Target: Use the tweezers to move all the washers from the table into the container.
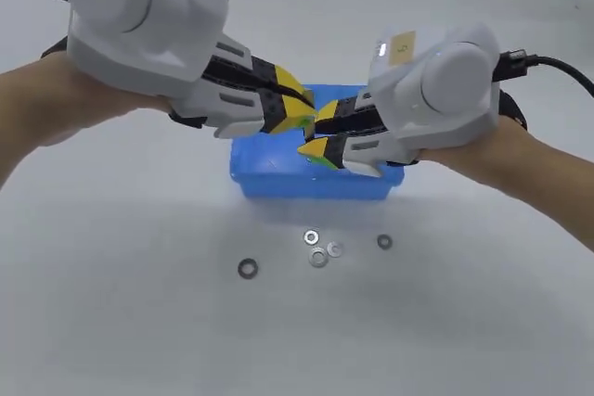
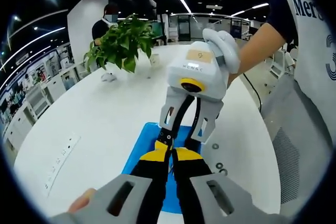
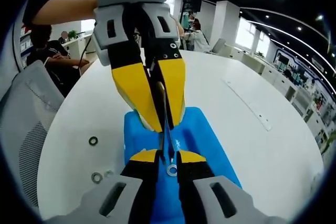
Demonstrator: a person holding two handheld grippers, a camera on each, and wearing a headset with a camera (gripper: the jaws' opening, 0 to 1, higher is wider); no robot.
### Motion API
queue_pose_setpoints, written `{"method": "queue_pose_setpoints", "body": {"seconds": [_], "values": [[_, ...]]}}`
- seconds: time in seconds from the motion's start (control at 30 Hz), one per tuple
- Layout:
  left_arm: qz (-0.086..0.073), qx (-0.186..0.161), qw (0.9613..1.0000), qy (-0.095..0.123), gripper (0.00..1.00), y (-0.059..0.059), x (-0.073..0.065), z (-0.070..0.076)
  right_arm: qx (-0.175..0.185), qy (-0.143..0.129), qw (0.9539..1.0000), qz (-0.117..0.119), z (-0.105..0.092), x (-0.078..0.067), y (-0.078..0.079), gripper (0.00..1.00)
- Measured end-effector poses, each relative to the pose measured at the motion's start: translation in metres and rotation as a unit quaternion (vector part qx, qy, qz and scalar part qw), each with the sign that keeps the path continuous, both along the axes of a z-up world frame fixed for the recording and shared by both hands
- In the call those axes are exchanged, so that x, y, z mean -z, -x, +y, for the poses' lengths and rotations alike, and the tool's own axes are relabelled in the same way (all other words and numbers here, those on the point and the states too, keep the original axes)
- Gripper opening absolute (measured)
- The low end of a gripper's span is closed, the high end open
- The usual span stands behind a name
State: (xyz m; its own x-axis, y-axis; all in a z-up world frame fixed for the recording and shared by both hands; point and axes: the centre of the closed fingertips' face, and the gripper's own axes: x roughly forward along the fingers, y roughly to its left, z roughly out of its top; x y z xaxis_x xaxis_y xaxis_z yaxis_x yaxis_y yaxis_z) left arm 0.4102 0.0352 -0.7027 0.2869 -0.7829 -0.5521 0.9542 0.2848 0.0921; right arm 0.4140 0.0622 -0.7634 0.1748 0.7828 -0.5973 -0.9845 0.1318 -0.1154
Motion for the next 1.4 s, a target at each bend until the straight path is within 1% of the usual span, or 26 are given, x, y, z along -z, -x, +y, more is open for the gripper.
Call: {"method": "queue_pose_setpoints", "body": {"seconds": [0.13,0.23,0.3,0.33,0.37,0.5,0.63,0.67,0.8,0.9,0.93,0.97,1.0,1.1,1.17,1.2,1.27,1.33,1.4], "values": [[-0.004,0.01,0.9999,0.002,0.07,0.005,-0.005,0.001,-0.007,-0.007,0.9999,-0.005,0.001,-0.007,0.004,0.13],[-0.006,0.013,0.9999,0.005,0.07,0.01,-0.013,0.0,-0.014,-0.01,0.9998,-0.014,0.001,-0.013,0.01,0.12],[-0.008,0.015,0.9998,0.006,0.07,0.013,-0.016,0.0,-0.015,-0.01,0.9997,-0.017,0.0,-0.016,0.012,0.11],[-0.009,0.017,0.9998,0.007,0.07,0.014,-0.017,0.0,-0.017,-0.009,0.9995,-0.024,0.0,-0.019,0.013,0.11],[-0.01,0.018,0.9998,0.007,0.07,0.016,-0.018,0.0,-0.018,-0.009,0.9994,-0.026,-0.001,-0.021,0.015,0.11],[-0.018,0.026,0.9995,0.006,0.07,0.025,-0.028,0.0,-0.021,-0.009,0.999,-0.038,-0.001,-0.032,0.023,0.1],[-0.027,0.032,0.9991,0.004,0.07,0.038,-0.041,0.001,-0.02,-0.019,0.9988,-0.04,0.0,-0.043,0.034,0.09],[-0.03,0.032,0.999,0.004,0.07,0.042,-0.044,0.002,-0.021,-0.02,0.9988,-0.04,0.001,-0.044,0.035,0.09],[-0.031,0.032,0.999,0.002,0.07,0.056,-0.05,0.007,-0.029,-0.022,0.9984,-0.044,0.007,-0.051,0.05,0.08],[-0.034,0.03,0.999,-0.003,0.07,0.07,-0.055,0.014,-0.036,-0.026,0.998,-0.045,0.015,-0.055,0.063,0.08],[-0.036,0.029,0.9989,-0.005,0.07,0.073,-0.056,0.016,-0.038,-0.026,0.9979,-0.046,0.017,-0.055,0.066,0.08],[-0.034,0.028,0.999,-0.006,0.07,0.078,-0.056,0.02,-0.04,-0.027,0.9977,-0.046,0.019,-0.055,0.069,0.08],[-0.033,0.027,0.9991,-0.007,0.07,0.081,-0.056,0.022,-0.045,-0.03,0.9977,-0.042,0.023,-0.055,0.074,0.08],[-0.026,0.019,0.9994,-0.013,0.07,0.091,-0.052,0.031,-0.054,-0.026,0.9974,-0.039,0.031,-0.05,0.084,0.08],[-0.028,0.013,0.9993,-0.018,0.07,0.095,-0.049,0.036,-0.057,-0.024,0.9975,-0.035,0.035,-0.046,0.09,0.08],[-0.023,0.01,0.9995,-0.017,0.07,0.099,-0.047,0.038,-0.06,-0.025,0.9974,-0.03,0.037,-0.043,0.094,0.08],[-0.017,0.004,0.9997,-0.016,0.07,0.105,-0.043,0.041,-0.063,-0.023,0.9973,-0.028,0.04,-0.04,0.098,0.09],[-0.01,-0.002,0.9998,-0.016,0.07,0.111,-0.037,0.044,-0.072,-0.017,0.997,-0.022,0.043,-0.033,0.106,0.09],[-0.002,-0.004,0.9998,-0.017,0.07,0.116,-0.032,0.046,-0.075,-0.015,0.9969,-0.016,0.044,-0.029,0.11,0.09]]}}
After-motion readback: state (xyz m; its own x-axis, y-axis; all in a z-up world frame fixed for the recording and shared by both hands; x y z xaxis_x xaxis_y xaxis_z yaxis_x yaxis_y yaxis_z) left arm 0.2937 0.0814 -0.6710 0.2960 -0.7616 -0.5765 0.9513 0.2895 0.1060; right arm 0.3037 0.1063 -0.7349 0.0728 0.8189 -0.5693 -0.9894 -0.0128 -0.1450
